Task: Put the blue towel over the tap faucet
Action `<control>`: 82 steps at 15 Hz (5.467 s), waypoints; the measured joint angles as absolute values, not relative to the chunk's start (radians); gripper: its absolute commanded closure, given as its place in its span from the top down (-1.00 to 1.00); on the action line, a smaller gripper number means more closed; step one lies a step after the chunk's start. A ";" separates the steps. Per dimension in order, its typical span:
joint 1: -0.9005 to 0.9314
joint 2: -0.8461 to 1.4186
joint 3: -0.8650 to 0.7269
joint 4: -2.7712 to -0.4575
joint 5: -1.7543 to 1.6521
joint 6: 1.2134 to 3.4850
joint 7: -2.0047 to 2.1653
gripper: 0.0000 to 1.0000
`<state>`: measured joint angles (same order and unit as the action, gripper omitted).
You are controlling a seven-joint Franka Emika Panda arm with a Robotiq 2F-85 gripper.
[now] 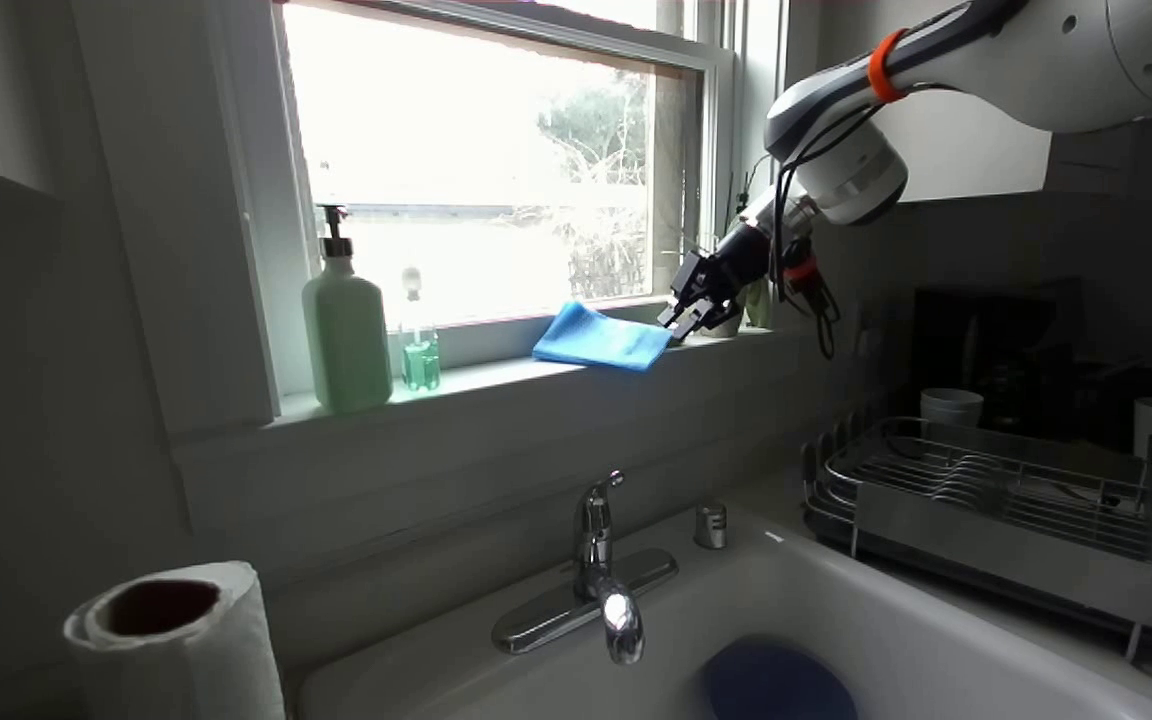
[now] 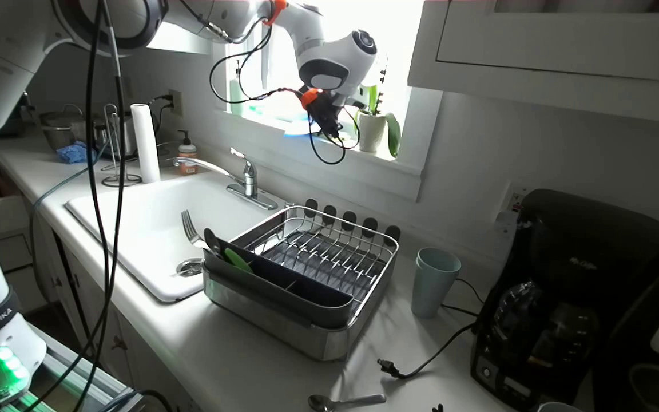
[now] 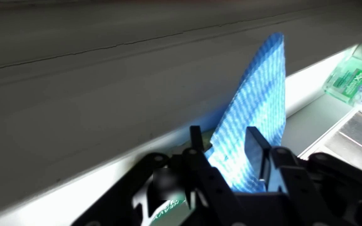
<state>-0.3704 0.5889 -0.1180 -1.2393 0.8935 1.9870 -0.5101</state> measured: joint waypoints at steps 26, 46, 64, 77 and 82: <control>-0.379 0.558 -0.098 -1.187 0.990 1.938 -0.506 -0.94; -0.298 0.195 -0.058 -1.458 1.104 1.950 -0.442 -0.97; -0.269 0.125 -0.066 -1.531 1.104 1.970 -0.477 -0.97; -0.173 0.101 -0.062 -1.552 1.082 1.986 -0.482 -0.98; -0.075 0.048 -0.025 -1.649 1.081 2.048 -0.485 -0.98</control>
<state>-0.0753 0.0479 -0.0248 -1.6495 1.0808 2.0477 -0.4850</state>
